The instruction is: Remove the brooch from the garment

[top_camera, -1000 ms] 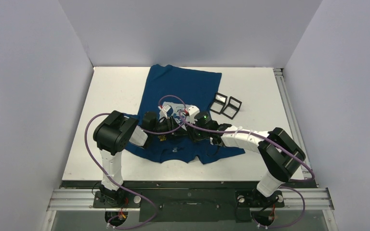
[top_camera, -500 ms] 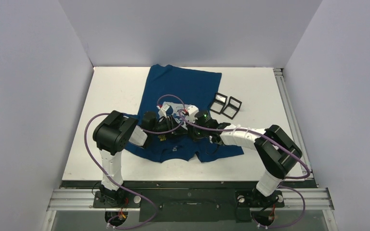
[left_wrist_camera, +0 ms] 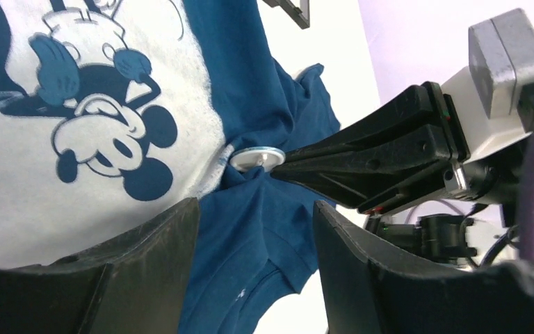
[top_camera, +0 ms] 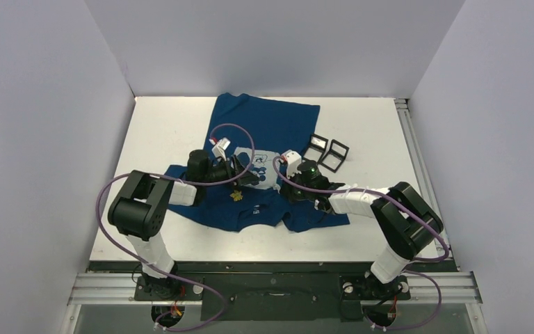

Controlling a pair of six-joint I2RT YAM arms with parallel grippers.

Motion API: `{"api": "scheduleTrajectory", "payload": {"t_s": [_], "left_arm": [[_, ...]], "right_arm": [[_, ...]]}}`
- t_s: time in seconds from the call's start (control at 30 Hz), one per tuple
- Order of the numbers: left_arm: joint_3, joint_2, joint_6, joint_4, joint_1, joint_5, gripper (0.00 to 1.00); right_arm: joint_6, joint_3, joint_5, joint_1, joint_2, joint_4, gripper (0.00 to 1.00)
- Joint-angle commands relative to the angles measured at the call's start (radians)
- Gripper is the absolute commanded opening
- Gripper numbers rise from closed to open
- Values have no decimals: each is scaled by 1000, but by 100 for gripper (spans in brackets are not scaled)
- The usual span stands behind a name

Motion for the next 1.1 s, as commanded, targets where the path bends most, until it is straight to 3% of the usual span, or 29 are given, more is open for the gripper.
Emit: {"api": "scheduleTrajectory", "payload": {"t_s": [0.0,0.17,0.33,0.47,0.6,0.73,0.93,1.07], "left_arm": [[126,-115,403,-323,8,5,58],[245,-184,858,-590,26,23,62],[407,-138,1088,-758,104,229,60],[442,-178,1519,-962,129,337,60],[420,-188,1888,-1085,102,320,61],[492,-122,2265,-1318,43,305,60],[523,-32,2488,-1373,-68,256,52],[563,26,2545,-1380,-119,233,43]], "right_arm": [[-12,-32,-56,-37,-49,80,0],[-12,-43,-121,-53,-30,123,0],[-3,-53,-149,-62,2,179,0],[22,-67,-169,-83,21,212,0],[31,-96,-200,-108,24,249,0],[12,-116,-204,-113,23,280,0],[-26,-140,-177,-102,10,310,0],[-47,-164,-171,-93,2,347,0]]}}
